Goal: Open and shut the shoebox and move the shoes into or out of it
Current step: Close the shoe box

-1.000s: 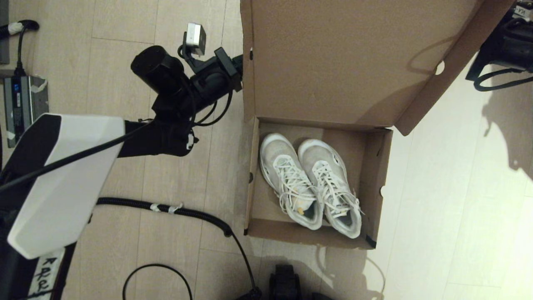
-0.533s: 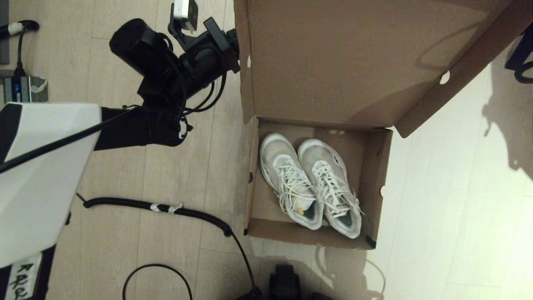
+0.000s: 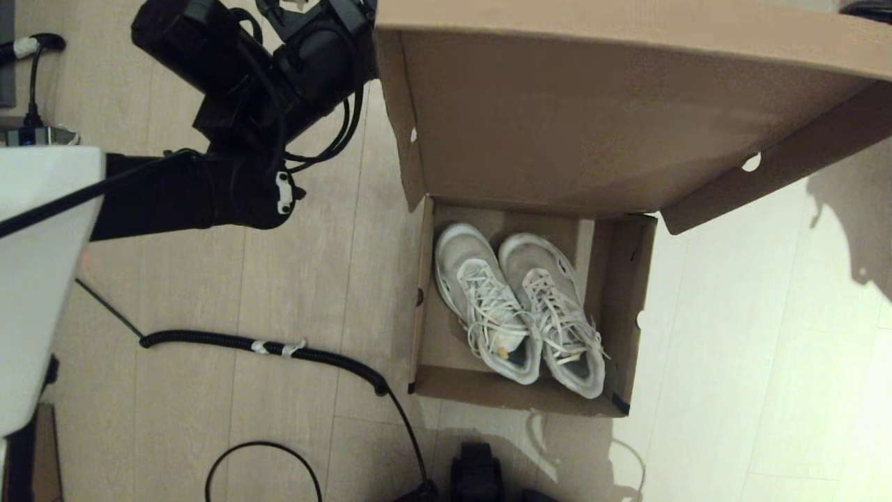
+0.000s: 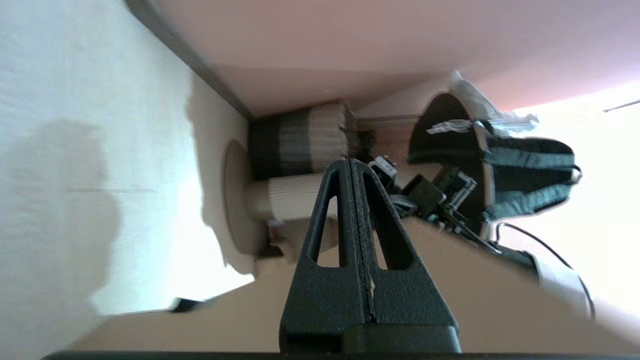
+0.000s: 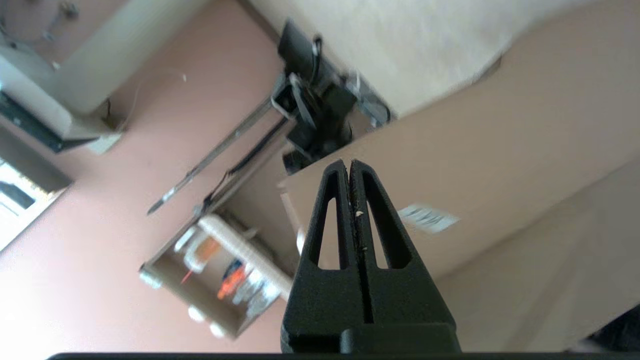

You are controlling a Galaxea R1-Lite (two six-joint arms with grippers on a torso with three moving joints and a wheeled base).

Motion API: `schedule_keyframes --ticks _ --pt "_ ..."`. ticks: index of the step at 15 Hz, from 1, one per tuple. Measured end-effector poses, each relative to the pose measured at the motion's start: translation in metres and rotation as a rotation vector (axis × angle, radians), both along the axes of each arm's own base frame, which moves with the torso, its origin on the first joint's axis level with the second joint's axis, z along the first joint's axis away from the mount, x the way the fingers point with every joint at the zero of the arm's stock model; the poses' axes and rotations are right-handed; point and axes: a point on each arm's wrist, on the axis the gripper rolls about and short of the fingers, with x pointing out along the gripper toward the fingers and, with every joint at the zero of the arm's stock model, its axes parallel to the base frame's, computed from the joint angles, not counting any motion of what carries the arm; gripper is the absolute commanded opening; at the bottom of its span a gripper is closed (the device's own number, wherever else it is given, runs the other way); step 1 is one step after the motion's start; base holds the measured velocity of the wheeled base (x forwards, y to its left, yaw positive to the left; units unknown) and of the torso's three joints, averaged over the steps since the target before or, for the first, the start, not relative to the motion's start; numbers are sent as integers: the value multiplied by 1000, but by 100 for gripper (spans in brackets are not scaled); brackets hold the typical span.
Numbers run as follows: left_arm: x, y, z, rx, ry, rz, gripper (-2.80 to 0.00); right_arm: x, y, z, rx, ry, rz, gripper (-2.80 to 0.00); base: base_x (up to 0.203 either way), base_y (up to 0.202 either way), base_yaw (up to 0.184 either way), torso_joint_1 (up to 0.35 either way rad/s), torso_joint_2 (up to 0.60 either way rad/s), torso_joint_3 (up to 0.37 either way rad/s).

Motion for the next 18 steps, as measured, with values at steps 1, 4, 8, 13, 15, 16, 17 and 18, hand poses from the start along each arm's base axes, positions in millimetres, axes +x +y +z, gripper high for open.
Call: schedule_keyframes --ticks 1,4,8,13,15,16,17,18 --pt "-4 -2 0 6 7 -10 -280 -5 1 -3 0 9 6 -280 0 0 0 0 0 0" --pt "-21 -11 -2 29 34 -58 -280 -20 5 -15 5 37 12 -280 0 0 0 0 0 0" --pt "-44 -13 -13 73 107 -95 -280 -43 11 -41 9 102 57 -280 0 0 0 0 0 0" --pt "-84 -11 -44 172 220 -182 -280 -81 22 -90 20 183 94 -280 0 0 0 0 0 0" --pt "-102 -13 -61 210 275 -220 -280 -94 26 -112 -10 167 99 -280 0 0 0 0 0 0" --pt "-110 -15 -69 227 295 -237 -280 -98 27 -122 -35 143 97 -280 0 0 0 0 0 0" --pt "-118 -16 -77 244 309 -252 -280 -102 28 -130 -57 122 93 -280 0 0 0 0 0 0" --pt "-125 -18 -86 264 319 -263 -280 -105 29 -136 -72 108 89 -280 0 0 0 0 0 0"
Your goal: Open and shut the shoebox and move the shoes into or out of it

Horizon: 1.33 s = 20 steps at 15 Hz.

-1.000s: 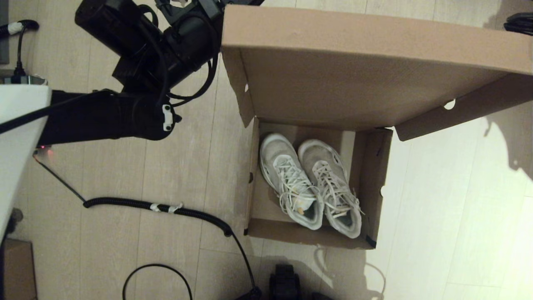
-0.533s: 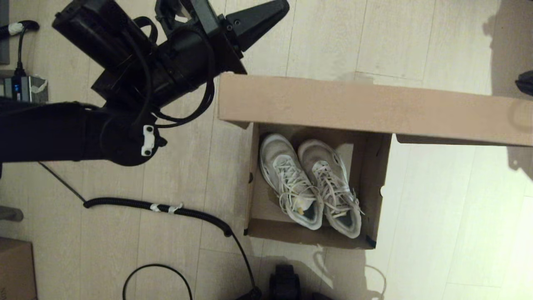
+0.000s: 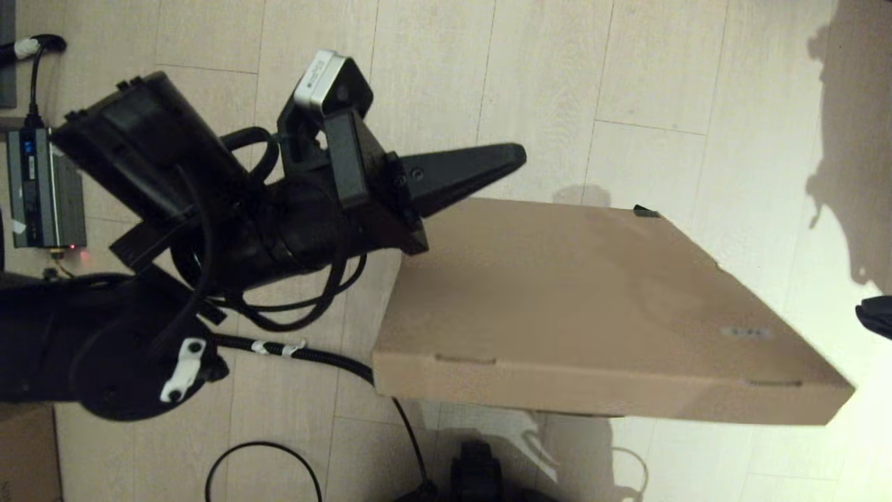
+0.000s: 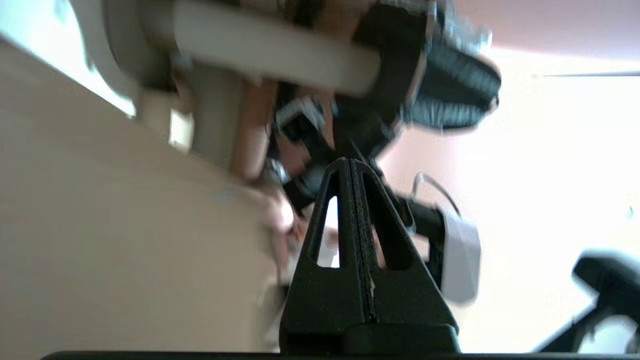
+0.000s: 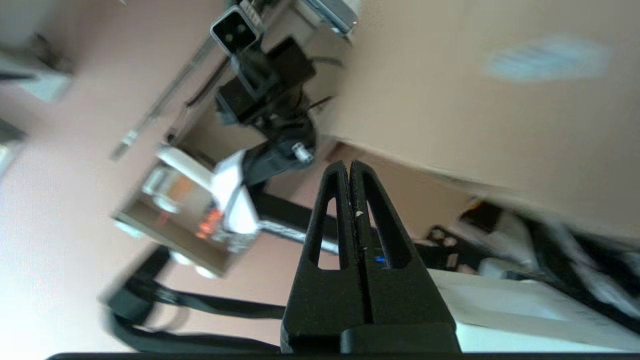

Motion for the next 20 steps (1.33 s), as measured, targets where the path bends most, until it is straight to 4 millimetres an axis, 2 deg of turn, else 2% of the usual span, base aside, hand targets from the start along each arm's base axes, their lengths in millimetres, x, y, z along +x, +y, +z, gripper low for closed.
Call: schedule_keyframes --ticks 3,4,7,9,10,12,15,17,20 --pt "-20 -5 -33 75 -16 -24 -280 -7 1 -18 -43 -40 -14 -280 0 0 0 0 0 0" --pt "-24 -5 -36 82 -59 -16 -280 -8 2 -21 -67 -71 -22 -280 0 0 0 0 0 0" --pt "-28 3 -25 45 -198 111 -280 -4 0 -43 -195 -183 -64 -280 0 0 0 0 0 0" --pt "-31 12 -28 55 -278 244 -280 -1 -1 -74 -352 -264 -113 -280 0 0 0 0 0 0" --pt "-33 16 -34 77 -318 315 -280 -2 -2 -91 -465 -307 -152 -280 0 0 0 0 0 0" --pt "-38 30 -47 152 -392 447 -280 -7 -3 -113 -737 -387 -261 -280 0 0 0 0 0 0" --pt "-46 72 -63 300 -464 653 -280 -20 -6 -127 -1081 -398 -400 -280 0 0 0 0 0 0" --pt "-57 111 -72 388 -430 829 -280 -33 -8 -131 -1318 -374 -479 -280 0 0 0 0 0 0" --pt "-97 165 -90 479 -359 1126 -280 -58 -8 -136 -1589 -331 -633 -280 0 0 0 0 0 0"
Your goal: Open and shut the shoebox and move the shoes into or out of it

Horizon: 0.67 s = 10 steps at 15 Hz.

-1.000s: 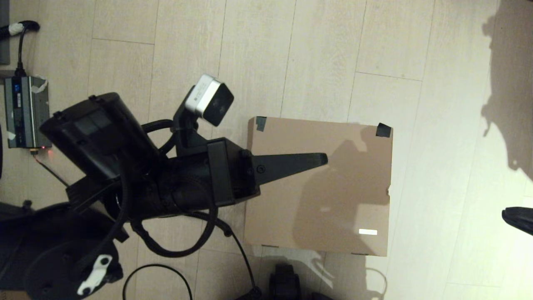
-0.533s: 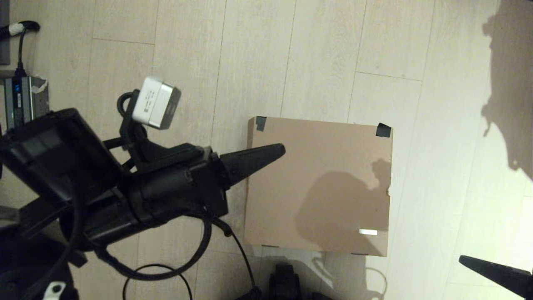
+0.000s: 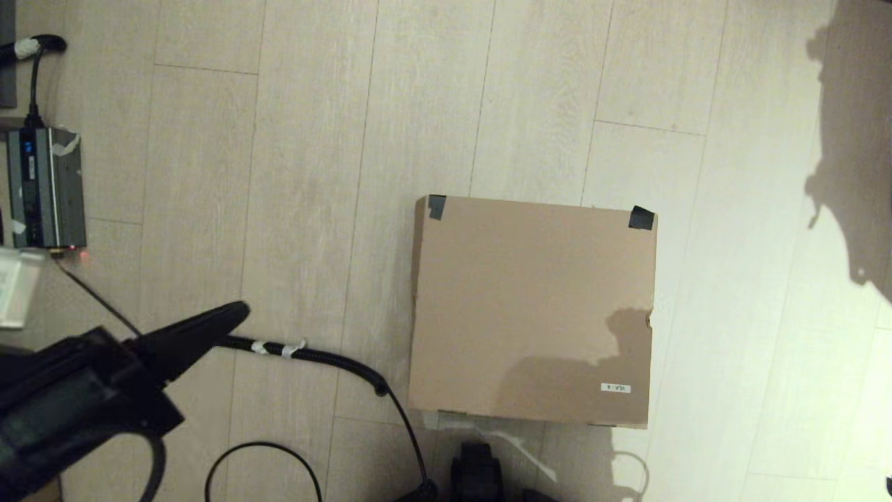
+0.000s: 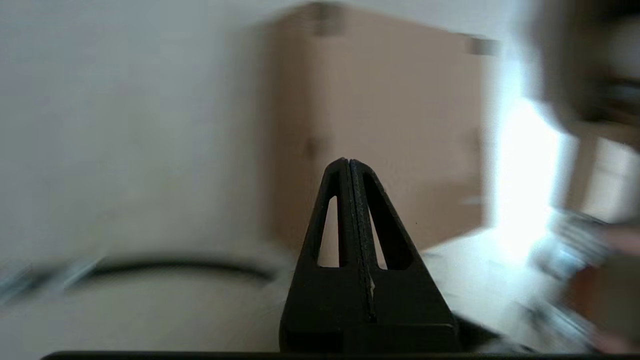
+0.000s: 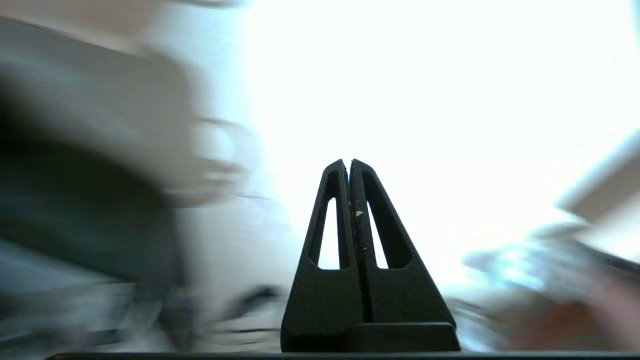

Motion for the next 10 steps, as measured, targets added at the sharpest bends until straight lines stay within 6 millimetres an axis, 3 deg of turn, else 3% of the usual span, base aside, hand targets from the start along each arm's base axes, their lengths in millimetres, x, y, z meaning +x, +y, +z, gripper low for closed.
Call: schedule_keyframes --ticks 3,6,10 --pt "-60 24 -27 9 18 170 -280 -28 7 -16 -9 -64 43 -280 0 0 0 0 0 0" --pt "-106 29 -62 39 95 309 -280 -36 12 -28 170 -133 117 -280 0 0 0 0 0 0" --pt "-131 33 -106 172 274 606 -280 -38 9 -38 101 -154 23 -280 0 0 0 0 0 0"
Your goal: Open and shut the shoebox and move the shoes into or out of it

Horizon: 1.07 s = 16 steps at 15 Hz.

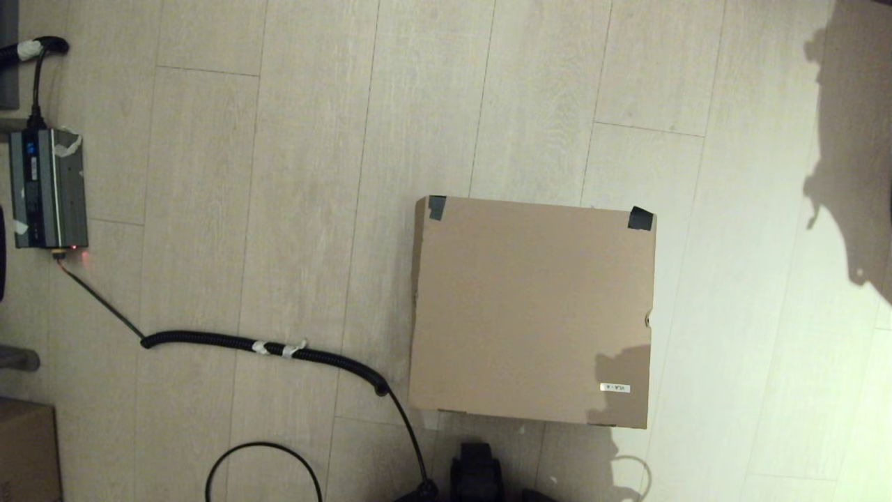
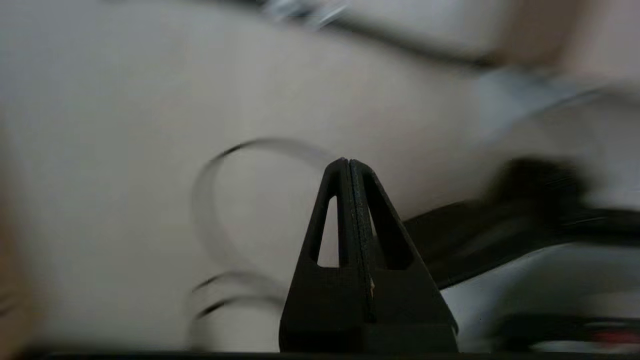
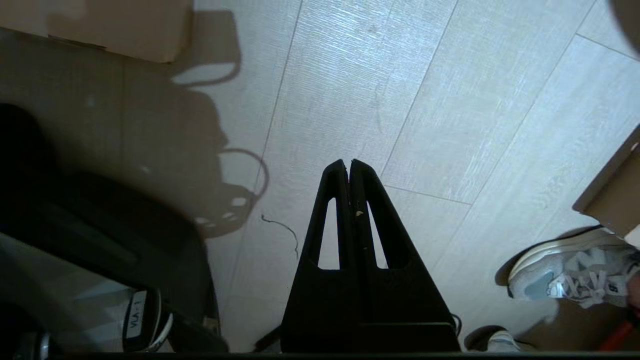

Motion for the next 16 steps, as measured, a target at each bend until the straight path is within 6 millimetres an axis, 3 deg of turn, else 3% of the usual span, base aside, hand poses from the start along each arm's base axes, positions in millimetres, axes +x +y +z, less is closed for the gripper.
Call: schedule_keyframes --ticks 6,11,16 --pt "-6 -1 -9 35 46 -13 -280 2 0 -5 31 82 162 -280 0 0 0 0 0 0" --pt "-6 -1 -8 61 28 -79 -280 -17 -1 -7 41 -172 157 -280 0 0 0 0 0 0" --pt "-7 -1 -7 64 0 -187 -280 -22 -1 -8 147 -251 117 -280 0 0 0 0 0 0"
